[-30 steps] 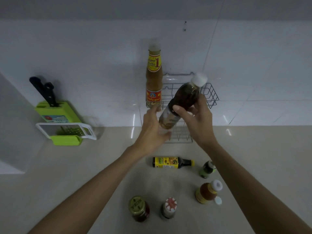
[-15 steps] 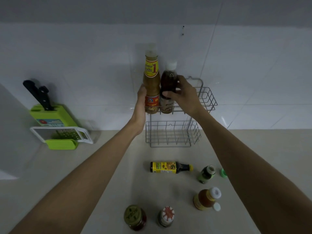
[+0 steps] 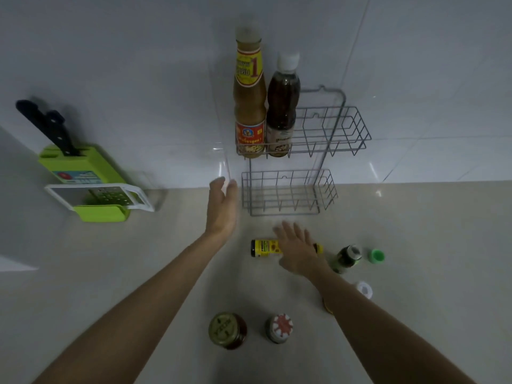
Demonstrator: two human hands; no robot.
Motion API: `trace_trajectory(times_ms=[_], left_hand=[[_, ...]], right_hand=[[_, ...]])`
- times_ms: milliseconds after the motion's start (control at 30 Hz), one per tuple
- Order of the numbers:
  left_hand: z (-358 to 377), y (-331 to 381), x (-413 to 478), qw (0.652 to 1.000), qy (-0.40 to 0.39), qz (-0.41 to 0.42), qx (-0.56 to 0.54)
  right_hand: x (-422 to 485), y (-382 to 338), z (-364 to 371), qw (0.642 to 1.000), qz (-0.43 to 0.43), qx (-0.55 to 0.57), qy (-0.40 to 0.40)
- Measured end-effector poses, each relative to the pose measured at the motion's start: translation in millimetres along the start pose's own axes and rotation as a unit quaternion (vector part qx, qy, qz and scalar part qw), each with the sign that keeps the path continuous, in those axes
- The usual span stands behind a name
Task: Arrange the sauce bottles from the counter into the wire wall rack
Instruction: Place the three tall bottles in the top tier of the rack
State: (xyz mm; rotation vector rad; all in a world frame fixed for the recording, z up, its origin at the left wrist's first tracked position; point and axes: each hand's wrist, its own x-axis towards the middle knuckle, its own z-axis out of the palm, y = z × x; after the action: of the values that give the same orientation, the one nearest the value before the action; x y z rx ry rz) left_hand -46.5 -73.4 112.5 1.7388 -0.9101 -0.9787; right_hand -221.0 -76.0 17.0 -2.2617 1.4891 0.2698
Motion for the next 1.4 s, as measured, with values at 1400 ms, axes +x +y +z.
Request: trace_trajectory(times_ms=[1400], left_hand=[[-2.7,95.1,16.2,0.983,-0.117,0.138,-0.032]], right_hand=[[-21.3,22.7,-273.9,0.835,-0.204,0.402,0.316]])
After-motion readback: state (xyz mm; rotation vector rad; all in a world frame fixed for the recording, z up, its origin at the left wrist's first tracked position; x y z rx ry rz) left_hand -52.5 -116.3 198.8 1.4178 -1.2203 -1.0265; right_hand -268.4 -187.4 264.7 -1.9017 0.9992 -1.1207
